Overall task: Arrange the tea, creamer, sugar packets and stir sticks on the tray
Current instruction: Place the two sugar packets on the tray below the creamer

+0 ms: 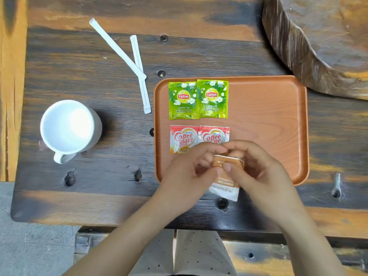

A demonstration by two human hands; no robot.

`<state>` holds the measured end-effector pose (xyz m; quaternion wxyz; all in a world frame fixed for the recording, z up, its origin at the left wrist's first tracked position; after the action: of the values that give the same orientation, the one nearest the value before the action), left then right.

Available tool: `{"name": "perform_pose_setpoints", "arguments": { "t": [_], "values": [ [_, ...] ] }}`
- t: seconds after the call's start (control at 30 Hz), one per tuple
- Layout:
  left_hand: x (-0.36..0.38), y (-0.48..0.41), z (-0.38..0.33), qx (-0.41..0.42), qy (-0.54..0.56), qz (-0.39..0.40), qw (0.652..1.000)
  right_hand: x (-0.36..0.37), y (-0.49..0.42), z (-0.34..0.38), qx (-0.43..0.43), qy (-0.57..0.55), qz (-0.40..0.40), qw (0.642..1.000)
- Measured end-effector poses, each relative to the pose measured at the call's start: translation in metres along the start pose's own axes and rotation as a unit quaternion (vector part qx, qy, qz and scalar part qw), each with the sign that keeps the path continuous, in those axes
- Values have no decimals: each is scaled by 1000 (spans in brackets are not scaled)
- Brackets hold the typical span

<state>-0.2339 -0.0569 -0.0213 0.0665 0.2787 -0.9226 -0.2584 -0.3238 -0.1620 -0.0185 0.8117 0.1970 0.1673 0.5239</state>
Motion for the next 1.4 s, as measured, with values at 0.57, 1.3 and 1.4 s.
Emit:
{"name": "perform_pose_setpoints", "arguments": {
  "t": [0.57, 1.3, 1.4],
  "values": [
    [-20, 32, 43, 95, -405, -166, 894, 26, 11, -30, -18, 270, -139, 953],
    [-18, 31, 50, 111, -411, -176, 888, 40, 7, -37, -153, 404, -97, 896],
    [-18, 31, 51, 112, -408, -178, 888, 39, 6, -38, -150, 405, -81, 898]
  ]
}}
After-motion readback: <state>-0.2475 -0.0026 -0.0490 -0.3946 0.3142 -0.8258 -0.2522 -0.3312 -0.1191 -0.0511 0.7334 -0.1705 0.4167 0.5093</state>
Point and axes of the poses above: each hand's wrist, its own y-axis away from the middle knuckle, its own x-axis out of the palm, z = x × y, the point moved 5 cm from there along -y, towards the middle knuckle, and after that the axes turned 3 degrees about z, right-handed, at the moved point
